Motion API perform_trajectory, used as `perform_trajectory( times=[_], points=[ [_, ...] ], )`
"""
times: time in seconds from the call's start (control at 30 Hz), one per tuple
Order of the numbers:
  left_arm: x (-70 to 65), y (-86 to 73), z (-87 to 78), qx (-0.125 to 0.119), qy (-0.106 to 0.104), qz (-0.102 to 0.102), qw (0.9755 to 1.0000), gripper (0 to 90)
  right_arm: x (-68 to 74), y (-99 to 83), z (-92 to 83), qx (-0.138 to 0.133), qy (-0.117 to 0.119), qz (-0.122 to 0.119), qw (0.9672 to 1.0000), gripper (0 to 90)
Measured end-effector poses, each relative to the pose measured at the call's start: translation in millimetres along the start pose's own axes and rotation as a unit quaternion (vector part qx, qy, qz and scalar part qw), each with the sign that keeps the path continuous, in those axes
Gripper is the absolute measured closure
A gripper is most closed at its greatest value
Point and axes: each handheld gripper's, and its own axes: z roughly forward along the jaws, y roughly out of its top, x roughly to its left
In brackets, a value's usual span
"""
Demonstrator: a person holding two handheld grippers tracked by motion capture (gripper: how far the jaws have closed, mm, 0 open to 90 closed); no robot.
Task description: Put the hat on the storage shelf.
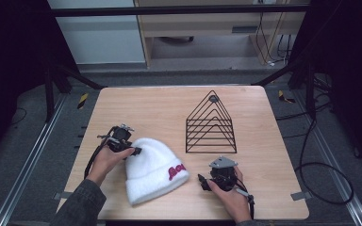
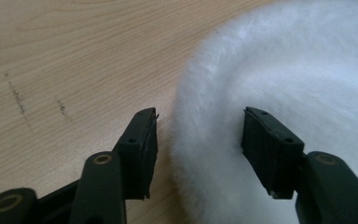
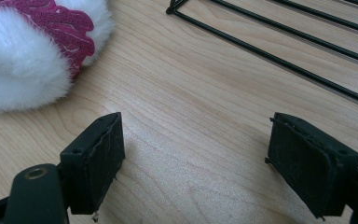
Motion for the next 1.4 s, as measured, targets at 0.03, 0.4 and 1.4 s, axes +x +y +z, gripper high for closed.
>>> perform_trajectory(
  times=[0.03,0.4,1.4],
  points=[
    [0.0,0.0,0.0,0.000,0.000,0.000,1.0000,47.5,0.1,0.0,0.0,0.000,0.000,0.000,1.0000,18.5],
    [-7.3,-1.3,1.0,0.008,-0.001,0.006,1.0000,67.2,0.0,0.0,0.0,0.000,0.000,0.000,1.0000,18.5],
    [-42.4,5.5,-65.4,-0.100,0.016,0.078,0.9917,81.8,0.0,0.0,0.0,0.000,0.000,0.000,1.0000,18.5]
  ],
)
